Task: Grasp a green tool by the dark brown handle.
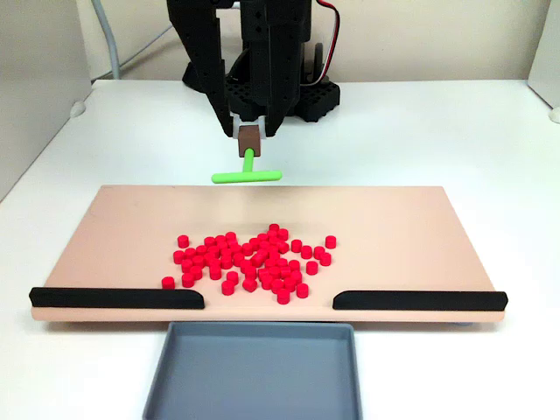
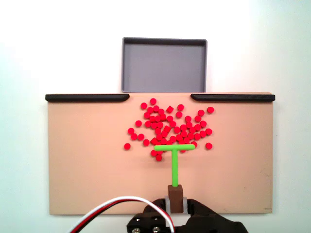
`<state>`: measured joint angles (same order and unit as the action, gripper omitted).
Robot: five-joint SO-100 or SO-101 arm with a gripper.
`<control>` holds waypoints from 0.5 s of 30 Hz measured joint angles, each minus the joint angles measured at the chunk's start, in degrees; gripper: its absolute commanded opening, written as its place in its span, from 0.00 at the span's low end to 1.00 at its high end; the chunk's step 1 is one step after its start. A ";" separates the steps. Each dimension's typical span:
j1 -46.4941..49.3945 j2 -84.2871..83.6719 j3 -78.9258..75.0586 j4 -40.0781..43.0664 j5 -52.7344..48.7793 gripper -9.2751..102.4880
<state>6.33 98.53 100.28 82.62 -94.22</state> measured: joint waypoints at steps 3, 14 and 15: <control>0.00 0.00 0.00 0.00 0.70 0.08; -0.53 1.14 0.00 0.00 1.93 0.08; -0.70 1.14 0.00 0.00 2.11 0.08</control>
<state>5.62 99.67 100.28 82.62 -92.11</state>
